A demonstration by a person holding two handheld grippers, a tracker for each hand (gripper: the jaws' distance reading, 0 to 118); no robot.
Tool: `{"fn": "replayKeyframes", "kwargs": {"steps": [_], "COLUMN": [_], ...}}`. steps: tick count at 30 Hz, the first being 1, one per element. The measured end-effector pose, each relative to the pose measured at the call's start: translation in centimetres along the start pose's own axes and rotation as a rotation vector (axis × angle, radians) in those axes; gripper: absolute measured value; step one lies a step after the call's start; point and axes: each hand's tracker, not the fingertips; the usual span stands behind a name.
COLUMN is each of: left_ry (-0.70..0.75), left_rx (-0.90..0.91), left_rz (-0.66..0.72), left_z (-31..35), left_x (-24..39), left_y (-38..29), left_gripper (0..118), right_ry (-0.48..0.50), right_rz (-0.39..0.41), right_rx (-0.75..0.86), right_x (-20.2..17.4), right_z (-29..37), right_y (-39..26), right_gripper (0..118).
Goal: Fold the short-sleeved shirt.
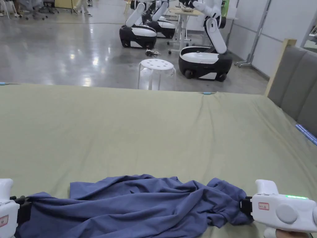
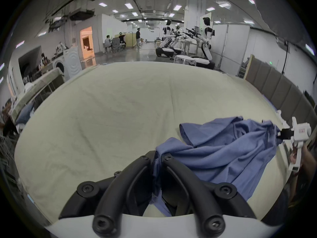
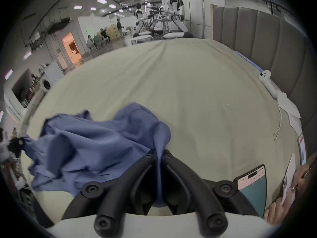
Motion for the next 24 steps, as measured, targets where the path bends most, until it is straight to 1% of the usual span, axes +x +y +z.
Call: {"fn": "replayKeyframes", "kwargs": {"steps": [1, 2, 3, 5, 7, 9, 11, 13, 15, 18, 19, 21, 24], "left_ry": [0.000, 0.002, 0.010, 0.038, 0.035, 0.059, 0.080, 0.086, 0.089, 0.088, 0.108, 0.108, 0.117], "left_rx": [0.002, 0.010, 0.020, 0.074, 0.115, 0.195, 0.254, 0.314, 0.373, 0.456, 0.481, 0.524, 0.551], "left_rz": [0.003, 0.006, 0.006, -0.023, -0.034, -0.032, -0.046, -0.049, -0.047, -0.067, -0.074, -0.080, -0.072], "left_z": [0.0, 0.1, 0.3, 1.4, 2.7, 4.4, 5.8, 7.5, 8.9, 10.6, 11.1, 11.9, 11.3], "left_x": [-0.3, -0.3, -0.5, -0.9, -0.8, -1.4, -1.0, -1.3, -0.8, -0.3, 0.0, 0.4, 1.4], "left_y": [0.3, 0.8, 1.7, 3.8, 6.6, 9.8, 13.5, 17.3, 21.6, 27.4, 29.2, 32.2, 35.6], "left_gripper": [7, 6, 6, 6, 6, 6, 6, 6, 6, 6, 6, 6, 6], "right_ry": [0.042, 0.034, 0.008, 0.040, 0.039, 0.036, 0.027, 0.028, 0.038, 0.015, 0.003, 0.011, -0.016], "right_rz": [-0.021, -0.015, 0.010, 0.019, 0.059, 0.127, 0.165, 0.160, 0.128, 0.134, 0.126, 0.104, 0.100], "right_rx": [0.007, 0.029, 0.082, 0.153, 0.228, 0.302, 0.372, 0.444, 0.523, 0.623, 0.646, 0.688, 0.703], "right_x": [0.0, -0.3, -0.9, -1.7, -2.2, -3.5, -4.9, -5.9, -6.8, -8.1, -8.3, -8.8, -9.7], "right_z": [0.8, 2.1, 4.0, 7.2, 9.5, 12.6, 15.4, 18.1, 21.2, 24.4, 25.0, 26.1, 26.2], "right_y": [0.5, 1.3, 2.5, 5.1, 8.3, 11.8, 15.2, 18.7, 22.2, 27.0, 28.8, 31.4, 34.0], "right_gripper": [4, 4, 4, 4, 4, 4, 4, 4, 4, 4, 4, 4, 4]}}
